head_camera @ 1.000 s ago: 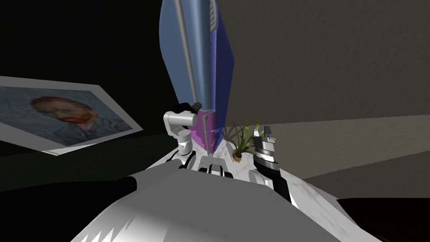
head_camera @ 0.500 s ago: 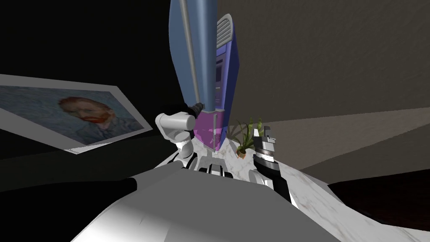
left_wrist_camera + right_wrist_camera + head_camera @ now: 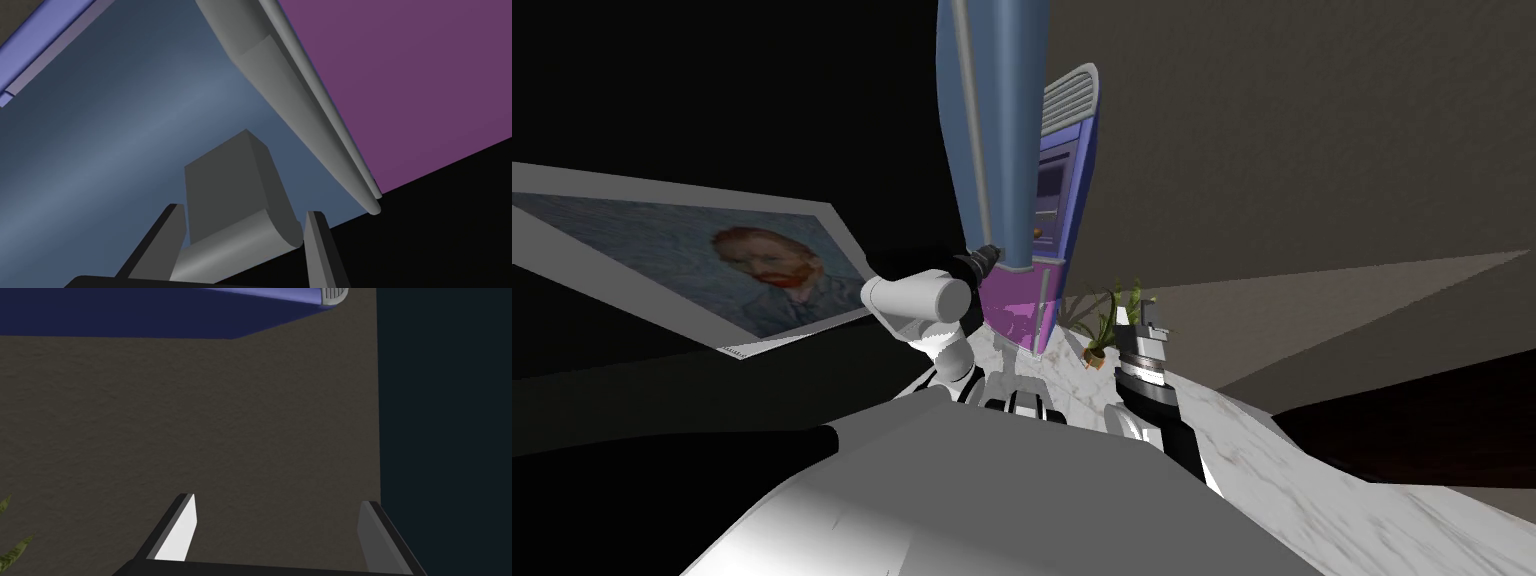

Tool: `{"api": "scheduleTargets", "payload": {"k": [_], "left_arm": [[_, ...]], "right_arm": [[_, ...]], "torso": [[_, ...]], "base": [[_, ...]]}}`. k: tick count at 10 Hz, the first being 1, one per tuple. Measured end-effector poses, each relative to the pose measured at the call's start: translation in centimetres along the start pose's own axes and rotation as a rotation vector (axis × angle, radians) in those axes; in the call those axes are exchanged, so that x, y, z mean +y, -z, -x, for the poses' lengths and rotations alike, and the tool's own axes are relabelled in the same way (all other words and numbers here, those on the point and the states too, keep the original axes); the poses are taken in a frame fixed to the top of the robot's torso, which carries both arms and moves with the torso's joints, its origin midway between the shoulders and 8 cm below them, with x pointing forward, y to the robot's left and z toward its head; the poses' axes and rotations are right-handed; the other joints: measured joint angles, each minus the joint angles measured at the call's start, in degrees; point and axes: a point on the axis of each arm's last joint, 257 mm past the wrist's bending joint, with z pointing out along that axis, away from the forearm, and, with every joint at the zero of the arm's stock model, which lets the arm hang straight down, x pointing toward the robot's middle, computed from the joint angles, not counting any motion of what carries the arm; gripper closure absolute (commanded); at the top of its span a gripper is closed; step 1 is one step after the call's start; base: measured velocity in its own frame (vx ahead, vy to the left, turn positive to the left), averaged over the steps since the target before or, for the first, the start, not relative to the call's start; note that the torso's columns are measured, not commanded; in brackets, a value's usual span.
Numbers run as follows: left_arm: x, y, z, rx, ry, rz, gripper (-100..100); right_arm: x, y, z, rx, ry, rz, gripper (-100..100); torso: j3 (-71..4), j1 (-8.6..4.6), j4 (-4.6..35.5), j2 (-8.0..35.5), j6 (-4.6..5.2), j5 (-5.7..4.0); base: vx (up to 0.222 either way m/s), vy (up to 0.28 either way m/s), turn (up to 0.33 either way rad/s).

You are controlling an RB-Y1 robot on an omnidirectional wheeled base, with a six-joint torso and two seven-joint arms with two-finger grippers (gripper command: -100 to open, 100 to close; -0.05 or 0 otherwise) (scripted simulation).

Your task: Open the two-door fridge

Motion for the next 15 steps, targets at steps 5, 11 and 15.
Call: {"api": "scheduleTargets", "payload": {"k": [5, 11, 15], "left_arm": [[-0.5, 0.1, -1.5, 0.06, 0.003, -0.026, 100], [-1.4, 0.4, -2.7, 0.115, 0.004, -0.065, 100], [-2.2, 0.8, -3.1, 0.143, 0.005, -0.096, 100]], "right_arm": [[0.0, 0.0, 0.0, 0.0, 0.0, 0.0, 0], [0.0, 0.0, 0.0, 0.0, 0.0, 0.0, 0], [0.0, 0.0, 0.0, 0.0, 0.0, 0.0, 0]], "torso": [[-0.19, 0.46, -0.01, -0.21, -0.04, 0.11], [-0.28, 0.58, 0.09, -0.2, 0.0, 0.09], [0.01, 0.58, 0.18, 0.13, -0.02, 0.12]], "base": [[-0.112, 0.284, -0.138], [-0.124, 0.269, -0.115], [-0.137, 0.272, -0.133]]}}
